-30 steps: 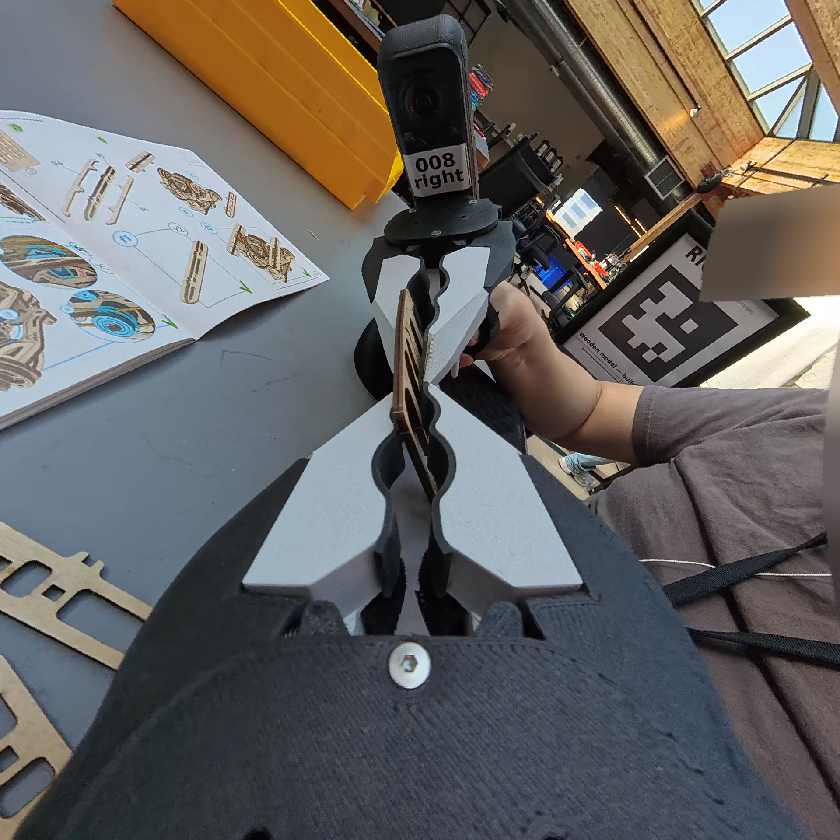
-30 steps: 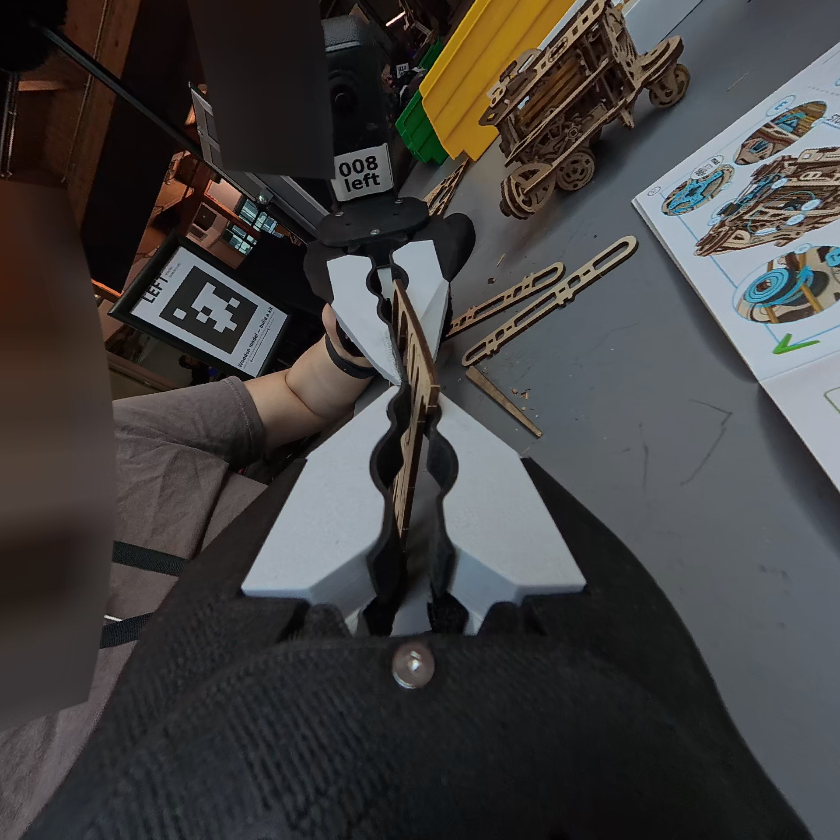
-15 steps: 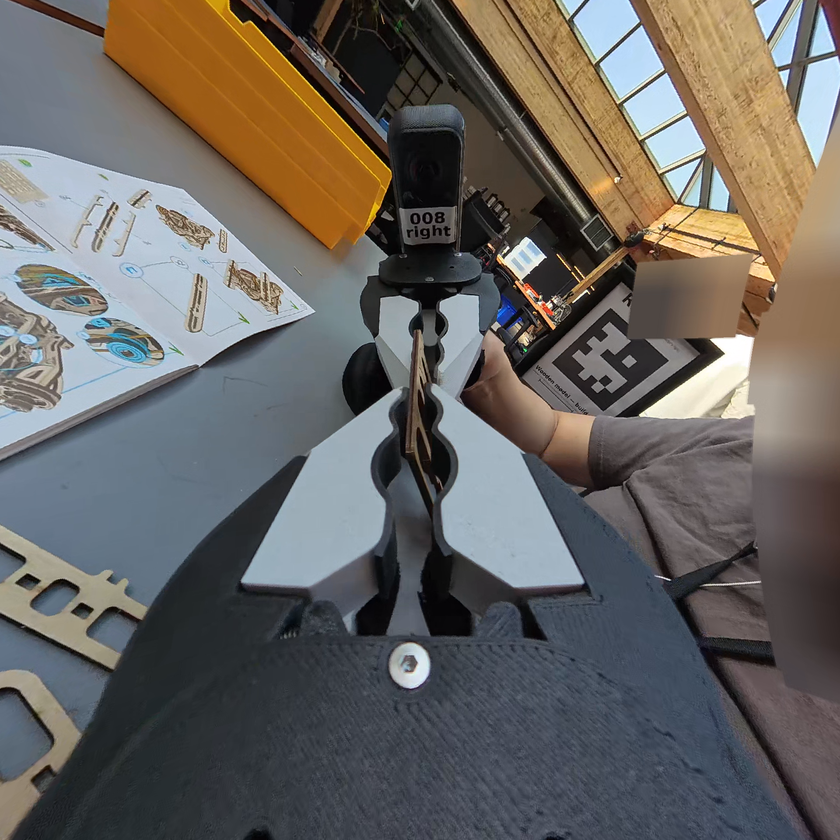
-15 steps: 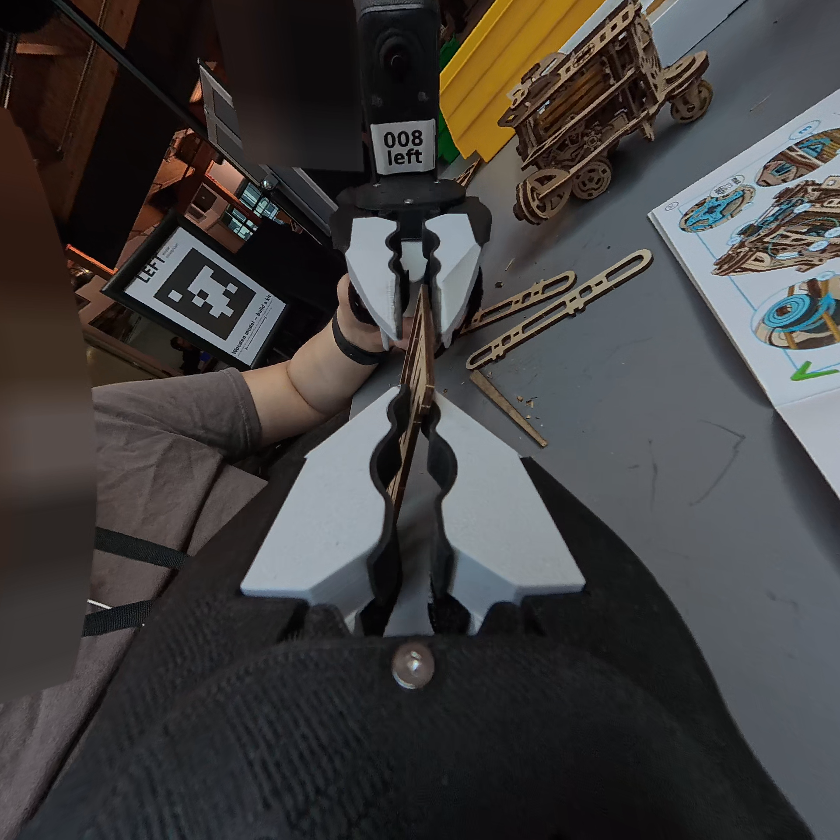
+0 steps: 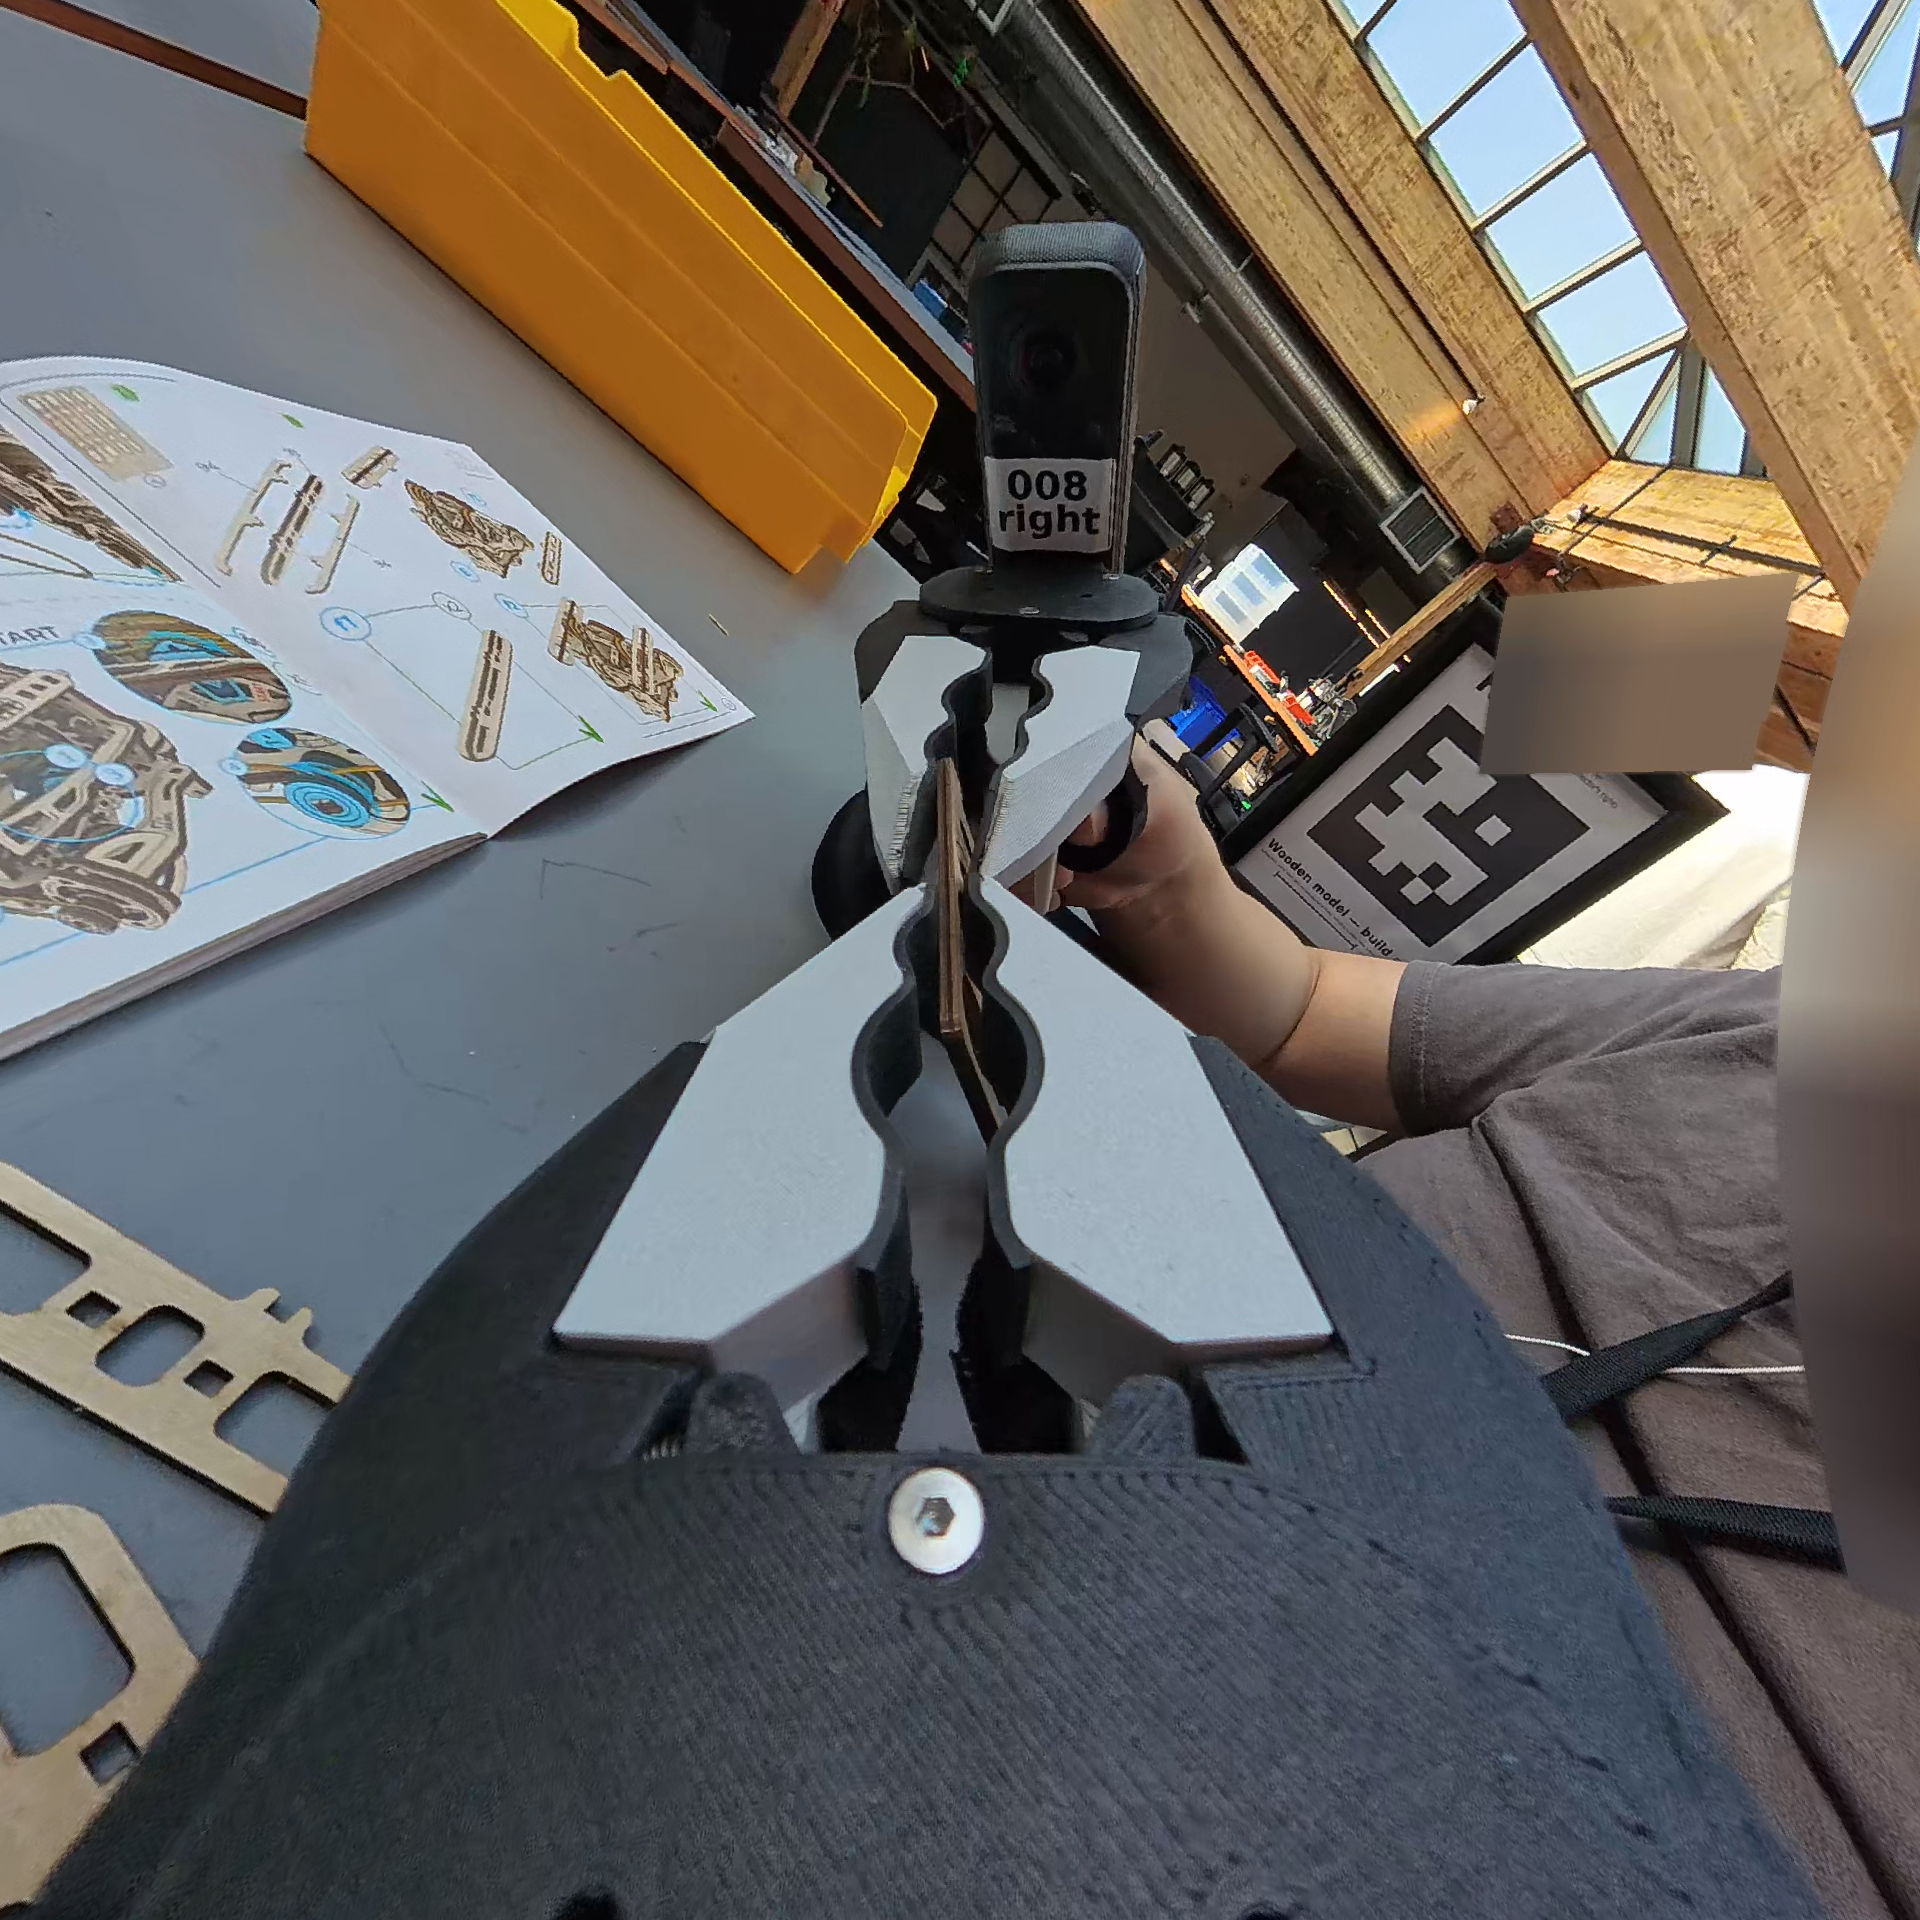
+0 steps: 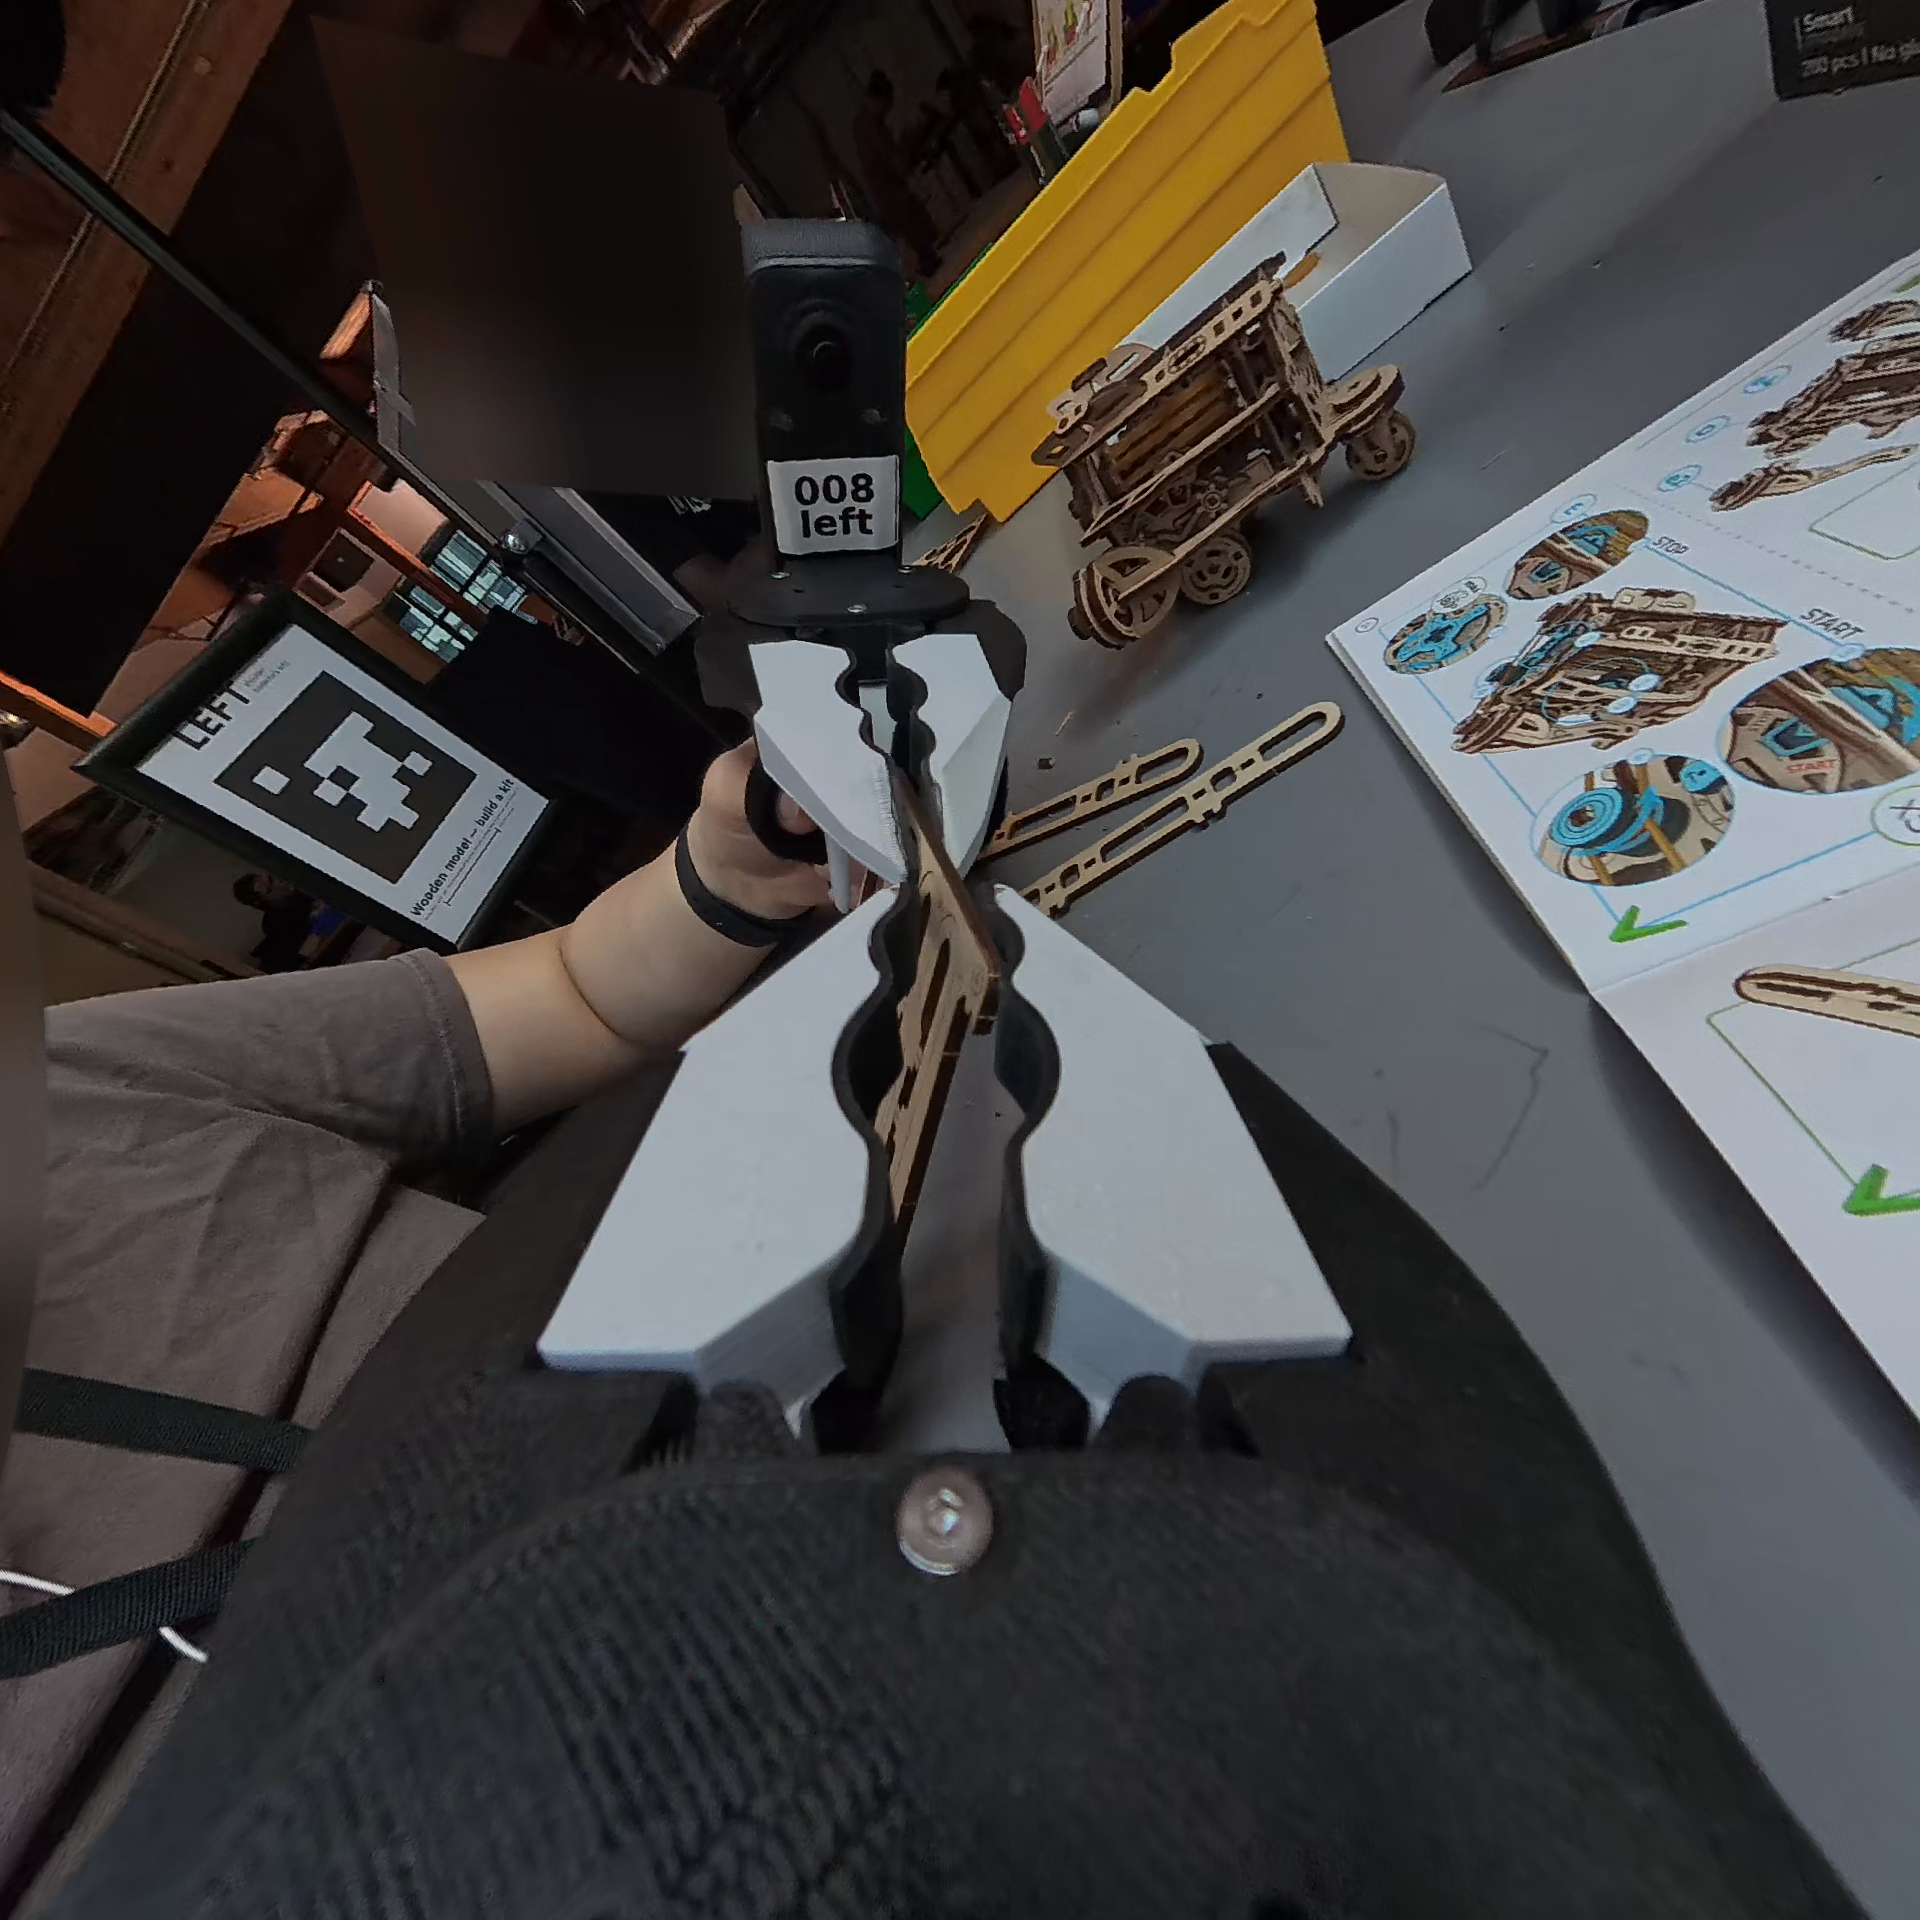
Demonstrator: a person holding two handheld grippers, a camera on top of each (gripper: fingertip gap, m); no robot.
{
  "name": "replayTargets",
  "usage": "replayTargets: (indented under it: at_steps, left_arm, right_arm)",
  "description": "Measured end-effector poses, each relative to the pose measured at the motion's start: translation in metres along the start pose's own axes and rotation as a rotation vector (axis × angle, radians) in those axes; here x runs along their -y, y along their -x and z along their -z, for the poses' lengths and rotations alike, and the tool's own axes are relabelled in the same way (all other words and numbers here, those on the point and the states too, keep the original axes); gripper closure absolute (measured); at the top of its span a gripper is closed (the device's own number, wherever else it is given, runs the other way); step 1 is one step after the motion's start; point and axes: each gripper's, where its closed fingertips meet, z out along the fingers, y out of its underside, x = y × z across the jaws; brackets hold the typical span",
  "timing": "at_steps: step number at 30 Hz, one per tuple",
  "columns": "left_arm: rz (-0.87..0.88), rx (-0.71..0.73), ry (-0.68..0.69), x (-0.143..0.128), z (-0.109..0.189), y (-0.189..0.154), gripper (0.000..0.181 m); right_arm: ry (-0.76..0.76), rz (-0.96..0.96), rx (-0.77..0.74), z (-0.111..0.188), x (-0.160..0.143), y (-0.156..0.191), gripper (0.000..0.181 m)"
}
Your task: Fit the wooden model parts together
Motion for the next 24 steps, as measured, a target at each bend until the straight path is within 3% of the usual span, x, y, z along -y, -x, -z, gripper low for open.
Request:
replayTargets:
  at_steps: [13, 24]
  left_arm:
    - [0.104, 0.020, -0.015, -0.005, -0.002, 0.004, 0.181]
    - [0.083, 0.076, -0.002, -0.010, -0.003, 0.012, 0.181]
  right_arm:
    - [0.031, 0.001, -0.029, 0.000, -0.008, -0.005, 0.173]
    - [0.048, -0.067, -0.019, -0.001, -0.014, -0.013, 0.173]
